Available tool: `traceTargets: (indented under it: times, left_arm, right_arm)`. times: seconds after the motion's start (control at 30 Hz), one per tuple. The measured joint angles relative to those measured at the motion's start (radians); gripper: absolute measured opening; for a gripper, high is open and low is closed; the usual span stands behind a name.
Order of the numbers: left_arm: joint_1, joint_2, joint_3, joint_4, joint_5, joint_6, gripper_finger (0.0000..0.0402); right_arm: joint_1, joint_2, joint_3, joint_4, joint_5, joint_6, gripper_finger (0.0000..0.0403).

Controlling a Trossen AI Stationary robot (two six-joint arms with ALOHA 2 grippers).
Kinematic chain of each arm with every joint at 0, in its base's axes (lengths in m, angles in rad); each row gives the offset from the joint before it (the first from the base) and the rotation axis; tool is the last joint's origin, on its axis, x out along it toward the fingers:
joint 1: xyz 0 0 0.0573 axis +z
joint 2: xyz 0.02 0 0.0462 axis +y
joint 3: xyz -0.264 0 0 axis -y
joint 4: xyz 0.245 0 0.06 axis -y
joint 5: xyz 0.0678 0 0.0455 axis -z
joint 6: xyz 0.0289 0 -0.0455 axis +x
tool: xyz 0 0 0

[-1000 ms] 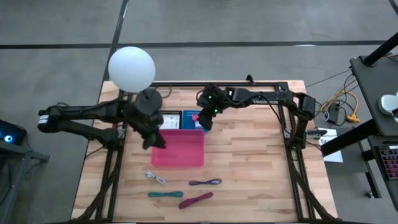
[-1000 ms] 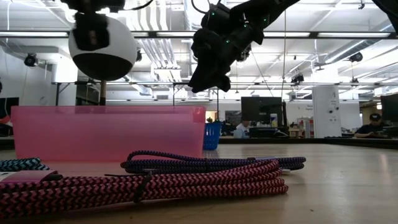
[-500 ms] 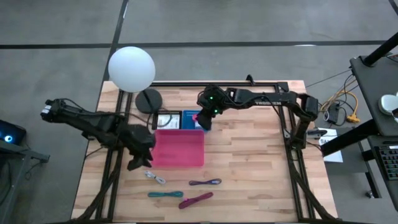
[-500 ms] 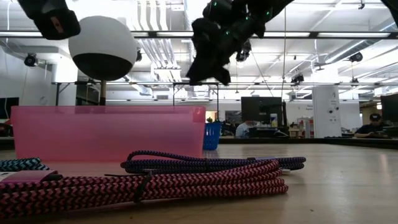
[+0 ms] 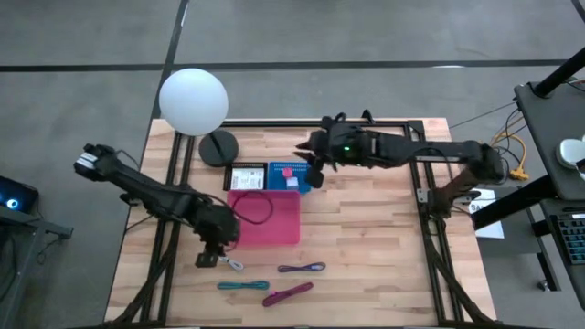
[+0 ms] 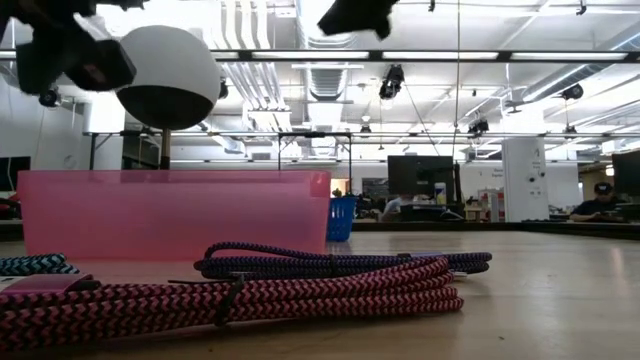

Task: Pick and place items into bin
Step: Put the white charger cable into the pink bin

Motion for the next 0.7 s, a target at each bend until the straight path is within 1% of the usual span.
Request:
traceTargets:
  times: [0.1, 0.2, 0.4, 0.6, 0.7]
  left_arm:
    - [-0.005, 0.058, 0.003, 0.001, 0.0, 0.005, 0.0144]
    - [-0.012, 0.108, 0.001, -0.001, 0.0, 0.021, 0.0144]
    - [-0.04, 0.197, -0.001, -0.003, 0.0, 0.026, 0.0144]
    - [-0.06, 0.282, -0.003, 0.005, -0.001, 0.047, 0.0144]
    - [-0.068, 0.325, -0.003, 0.005, -0.026, 0.074, 0.0144]
  right_arm:
    - [0.017, -0.053, 0.0, -0.038, 0.053, -0.033, 0.007]
    - [0.019, -0.09, -0.003, -0.065, 0.076, -0.051, 0.0069]
    - [0.018, -0.126, -0.016, -0.085, 0.085, -0.052, 0.0065]
    - [0.018, -0.125, -0.037, -0.088, 0.085, -0.063, 0.0064]
    - [0.018, -0.123, -0.048, -0.099, 0.085, -0.066, 0.0064]
